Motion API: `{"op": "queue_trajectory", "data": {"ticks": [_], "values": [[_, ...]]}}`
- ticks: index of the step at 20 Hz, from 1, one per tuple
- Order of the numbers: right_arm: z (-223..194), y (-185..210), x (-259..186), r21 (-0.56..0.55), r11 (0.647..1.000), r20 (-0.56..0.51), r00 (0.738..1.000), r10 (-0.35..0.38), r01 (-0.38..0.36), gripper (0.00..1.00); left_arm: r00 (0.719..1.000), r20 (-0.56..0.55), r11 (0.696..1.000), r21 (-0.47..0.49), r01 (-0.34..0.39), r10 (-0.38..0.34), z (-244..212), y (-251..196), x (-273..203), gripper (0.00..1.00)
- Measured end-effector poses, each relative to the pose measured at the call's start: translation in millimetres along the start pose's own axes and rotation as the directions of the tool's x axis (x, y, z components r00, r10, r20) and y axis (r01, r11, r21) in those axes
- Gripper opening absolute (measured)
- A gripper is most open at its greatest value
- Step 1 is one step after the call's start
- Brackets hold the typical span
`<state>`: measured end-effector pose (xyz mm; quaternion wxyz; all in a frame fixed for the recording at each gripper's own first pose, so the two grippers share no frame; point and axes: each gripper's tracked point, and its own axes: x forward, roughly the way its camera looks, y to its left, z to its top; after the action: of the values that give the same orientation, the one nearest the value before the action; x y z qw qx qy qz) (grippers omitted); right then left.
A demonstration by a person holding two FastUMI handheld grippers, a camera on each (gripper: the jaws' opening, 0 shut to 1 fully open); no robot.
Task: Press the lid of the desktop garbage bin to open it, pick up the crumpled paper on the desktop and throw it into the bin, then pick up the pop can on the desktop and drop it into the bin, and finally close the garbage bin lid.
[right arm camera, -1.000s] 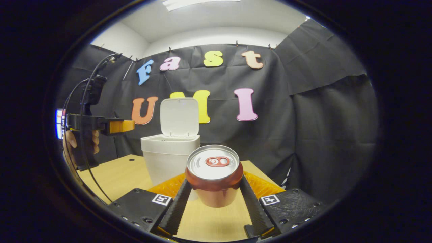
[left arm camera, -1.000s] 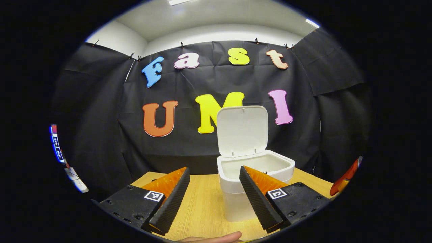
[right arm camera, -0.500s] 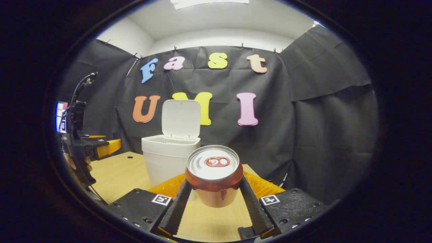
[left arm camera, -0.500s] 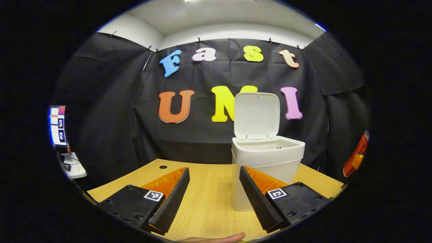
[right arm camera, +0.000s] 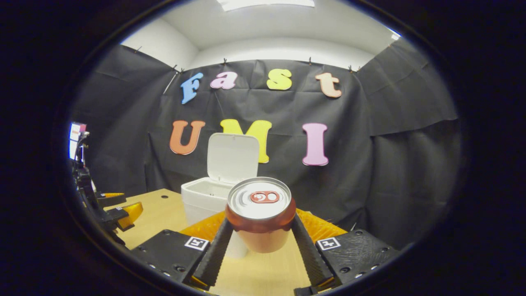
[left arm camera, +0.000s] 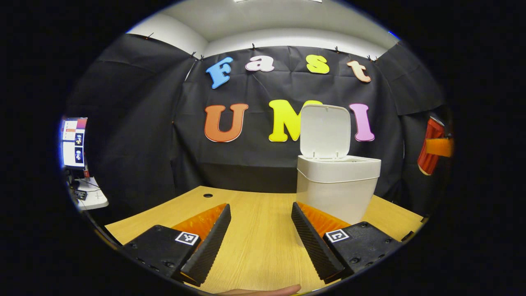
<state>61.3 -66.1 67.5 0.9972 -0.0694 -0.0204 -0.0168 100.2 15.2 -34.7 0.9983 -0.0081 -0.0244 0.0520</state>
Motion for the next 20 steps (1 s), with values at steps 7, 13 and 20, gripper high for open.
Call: {"op": "queue_trajectory", "data": {"ticks": [7,13,20], "values": [[72.0,36.3,65.6,0.018,0.998,0.027,0.998,0.058,-0.058,0.81,0.998,0.044,0.999,-0.026,-0.035,0.036,6.5,40.0,-7.2,0.96],[95.9,76.2,122.0,0.083,0.984,0.001,0.987,0.159,-0.159,0.81,1.000,0.021,0.999,-0.054,-0.003,0.004,-0.9,41.1,-5.2,0.96],[61.6,89.4,200.5,0.094,0.986,-0.137,0.979,0.151,-0.139,0.81,0.997,0.036,0.996,-0.049,0.070,-0.069,-1.9,21.1,-6.9,0.96]]}}
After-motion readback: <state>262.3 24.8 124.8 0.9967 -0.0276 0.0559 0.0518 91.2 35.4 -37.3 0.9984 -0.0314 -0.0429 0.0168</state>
